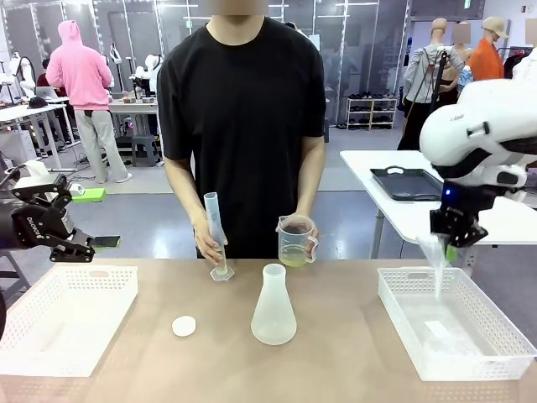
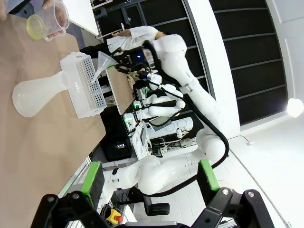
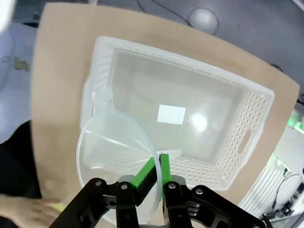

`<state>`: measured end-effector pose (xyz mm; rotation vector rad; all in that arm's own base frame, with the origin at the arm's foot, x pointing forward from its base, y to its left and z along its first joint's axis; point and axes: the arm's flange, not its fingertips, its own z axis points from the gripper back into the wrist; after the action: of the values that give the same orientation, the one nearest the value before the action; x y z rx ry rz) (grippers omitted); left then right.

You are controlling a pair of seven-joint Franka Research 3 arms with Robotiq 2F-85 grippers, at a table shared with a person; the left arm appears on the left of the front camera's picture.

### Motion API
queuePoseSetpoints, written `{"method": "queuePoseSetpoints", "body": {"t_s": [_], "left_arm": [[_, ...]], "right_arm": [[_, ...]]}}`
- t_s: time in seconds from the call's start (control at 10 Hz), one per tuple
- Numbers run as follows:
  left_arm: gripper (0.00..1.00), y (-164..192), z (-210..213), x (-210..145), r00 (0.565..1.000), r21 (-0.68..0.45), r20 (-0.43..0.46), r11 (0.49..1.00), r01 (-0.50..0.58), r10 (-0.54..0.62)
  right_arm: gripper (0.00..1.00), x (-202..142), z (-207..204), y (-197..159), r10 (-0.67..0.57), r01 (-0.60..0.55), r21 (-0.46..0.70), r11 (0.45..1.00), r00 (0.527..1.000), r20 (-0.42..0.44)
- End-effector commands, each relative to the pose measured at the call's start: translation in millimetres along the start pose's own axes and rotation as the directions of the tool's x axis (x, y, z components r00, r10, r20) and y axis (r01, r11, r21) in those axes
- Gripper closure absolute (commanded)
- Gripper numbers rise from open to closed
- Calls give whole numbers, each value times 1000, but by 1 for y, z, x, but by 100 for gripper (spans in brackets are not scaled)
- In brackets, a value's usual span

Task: Prepare the solutions needed for the experiment.
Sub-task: Pick up the Plastic Funnel and insert it into the Big flask.

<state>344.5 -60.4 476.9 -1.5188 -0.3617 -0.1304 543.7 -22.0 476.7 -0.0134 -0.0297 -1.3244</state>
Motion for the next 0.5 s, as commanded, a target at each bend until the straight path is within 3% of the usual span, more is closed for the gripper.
{"method": "queuePoseSetpoints", "body": {"t_s": [0.0, 0.4], "left_arm": [[0, -1, 0, -1, 1000, -11, -7, 1000, 1, -1], [0, -1, 0, -1, 1000, -11, -7, 1000, 1, -1]], "right_arm": [[100, -18, 23, -28, -38, 25, 132, 991, 994, 99], [100, -35, 51, -55, -52, 2, 309, 951, 987, 154]]}}
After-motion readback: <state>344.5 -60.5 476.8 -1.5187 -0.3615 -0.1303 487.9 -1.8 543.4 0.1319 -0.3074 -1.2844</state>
